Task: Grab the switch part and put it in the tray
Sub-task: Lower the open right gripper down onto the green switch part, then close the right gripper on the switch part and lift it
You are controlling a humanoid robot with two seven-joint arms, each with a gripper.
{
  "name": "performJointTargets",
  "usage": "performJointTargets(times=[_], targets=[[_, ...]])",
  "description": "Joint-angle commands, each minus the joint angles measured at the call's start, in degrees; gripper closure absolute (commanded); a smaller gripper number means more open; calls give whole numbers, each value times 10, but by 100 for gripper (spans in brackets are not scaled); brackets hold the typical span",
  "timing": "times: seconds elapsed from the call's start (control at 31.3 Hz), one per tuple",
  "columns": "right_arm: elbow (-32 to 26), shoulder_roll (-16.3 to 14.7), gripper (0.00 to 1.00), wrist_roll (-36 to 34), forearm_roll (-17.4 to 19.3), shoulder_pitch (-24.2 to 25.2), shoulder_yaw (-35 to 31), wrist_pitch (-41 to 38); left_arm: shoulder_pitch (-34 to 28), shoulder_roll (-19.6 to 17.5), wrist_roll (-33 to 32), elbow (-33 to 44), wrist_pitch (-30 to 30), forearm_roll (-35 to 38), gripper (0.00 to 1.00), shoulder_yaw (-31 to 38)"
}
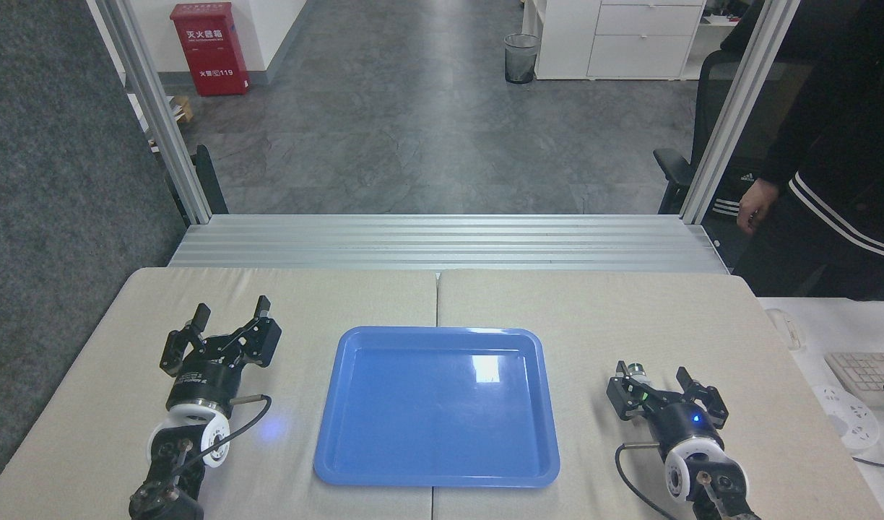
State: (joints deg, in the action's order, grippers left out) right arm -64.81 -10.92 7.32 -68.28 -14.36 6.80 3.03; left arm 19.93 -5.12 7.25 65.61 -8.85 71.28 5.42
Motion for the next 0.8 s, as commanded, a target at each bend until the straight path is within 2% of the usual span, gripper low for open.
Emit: performJointTargets(times=[0.0, 0.19, 0.38, 0.51, 0.54, 0.67, 0.77], targets=[[48, 8, 2, 5, -9, 5, 21, 14, -2, 0, 0, 0, 0, 0, 0, 0], [49, 6, 11, 5, -15, 5, 21, 25, -2, 1, 0, 0, 0, 0, 0, -1], [49, 6, 33, 5, -15, 3, 23, 25, -1, 0, 0, 0, 0, -1, 0, -1], [49, 6, 37, 5, -15, 1, 23, 25, -2, 1, 1, -1, 0, -1, 0, -1], [49, 7, 41, 5, -14, 0, 23, 25, -2, 1, 1, -1, 0, -1, 0, -1], [48, 6, 72, 5, -14, -5, 22, 25, -2, 1, 1, -1, 0, -1, 0, -1], [43, 7, 87, 5, -12, -6, 20, 24, -2, 1, 2, -1, 0, -1, 0, -1]])
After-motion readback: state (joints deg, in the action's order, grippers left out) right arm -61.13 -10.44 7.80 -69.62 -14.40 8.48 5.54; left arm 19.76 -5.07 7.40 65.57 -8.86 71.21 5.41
